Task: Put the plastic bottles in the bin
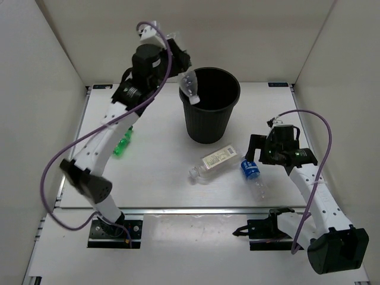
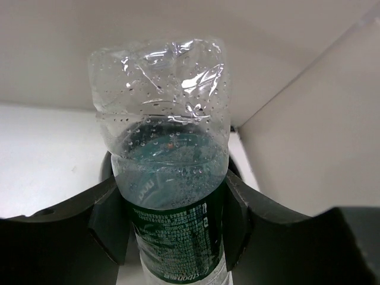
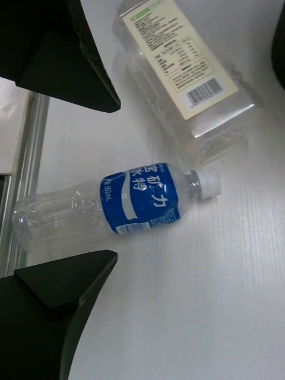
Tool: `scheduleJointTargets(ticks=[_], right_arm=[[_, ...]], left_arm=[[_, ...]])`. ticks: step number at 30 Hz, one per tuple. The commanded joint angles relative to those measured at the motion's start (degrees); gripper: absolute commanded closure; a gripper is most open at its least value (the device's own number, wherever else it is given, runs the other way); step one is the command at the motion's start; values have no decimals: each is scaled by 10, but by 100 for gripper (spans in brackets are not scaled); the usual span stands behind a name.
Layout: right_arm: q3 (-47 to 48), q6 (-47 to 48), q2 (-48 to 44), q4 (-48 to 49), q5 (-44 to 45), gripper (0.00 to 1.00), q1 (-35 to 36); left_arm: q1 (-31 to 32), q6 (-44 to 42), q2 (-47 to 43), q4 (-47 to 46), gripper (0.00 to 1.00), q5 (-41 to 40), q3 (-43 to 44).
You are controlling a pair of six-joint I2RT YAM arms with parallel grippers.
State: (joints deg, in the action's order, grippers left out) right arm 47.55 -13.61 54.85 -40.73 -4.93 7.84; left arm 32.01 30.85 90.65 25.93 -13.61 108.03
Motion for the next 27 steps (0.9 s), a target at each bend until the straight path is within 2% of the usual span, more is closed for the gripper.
scheduleJointTargets(ticks=[1, 3, 4, 6, 8, 9, 10, 11, 12, 13, 18, 21, 23, 25, 27], right_arm=[[-3, 34, 10, -44, -32, 0, 1], [-11, 38, 33, -56, -28, 1, 8], [-18, 40, 37, -58, -28, 1, 14], [-22, 43, 51, -66, -12, 1, 18], [-21, 58, 52, -63, -16, 1, 11], [-24, 60, 50, -57, -35, 1, 1], [-24, 66, 50, -58, -52, 1, -3], [-25, 74, 49, -53, -56, 0, -10], [-25, 75, 53, -56, -57, 0, -12], [-26, 78, 61, -52, -55, 1, -7], [-22, 112, 106, -53, -44, 1, 9], [-18, 118, 136, -40, -106, 1, -9], [-23, 118, 149, -30, -118, 2, -20], [-24, 112, 156, -24, -100, 7, -13], [-27, 112, 159, -21, -63, 23, -6]], left_arm=[[9, -31, 120, -32, 40, 43, 82], [34, -50, 183, -24, 44, 11, 186], [38, -51, 227, -4, 44, -1, 243], [32, -32, 275, 11, 39, 9, 277], [20, -16, 282, -10, 36, 19, 255], [18, -12, 284, -25, 26, 24, 239], [20, -15, 284, -27, 20, 20, 235], [25, -17, 289, -19, 20, 17, 247], [28, -27, 295, -15, 13, 12, 252], [33, -37, 298, -11, 3, 7, 267], [38, -27, 283, -16, 1, 38, 281], [34, -32, 255, -3, 1, 54, 279], [29, -36, 213, 14, 2, 58, 257], [11, -40, 173, 32, 1, 62, 204], [-12, -37, 112, 65, 1, 72, 163]])
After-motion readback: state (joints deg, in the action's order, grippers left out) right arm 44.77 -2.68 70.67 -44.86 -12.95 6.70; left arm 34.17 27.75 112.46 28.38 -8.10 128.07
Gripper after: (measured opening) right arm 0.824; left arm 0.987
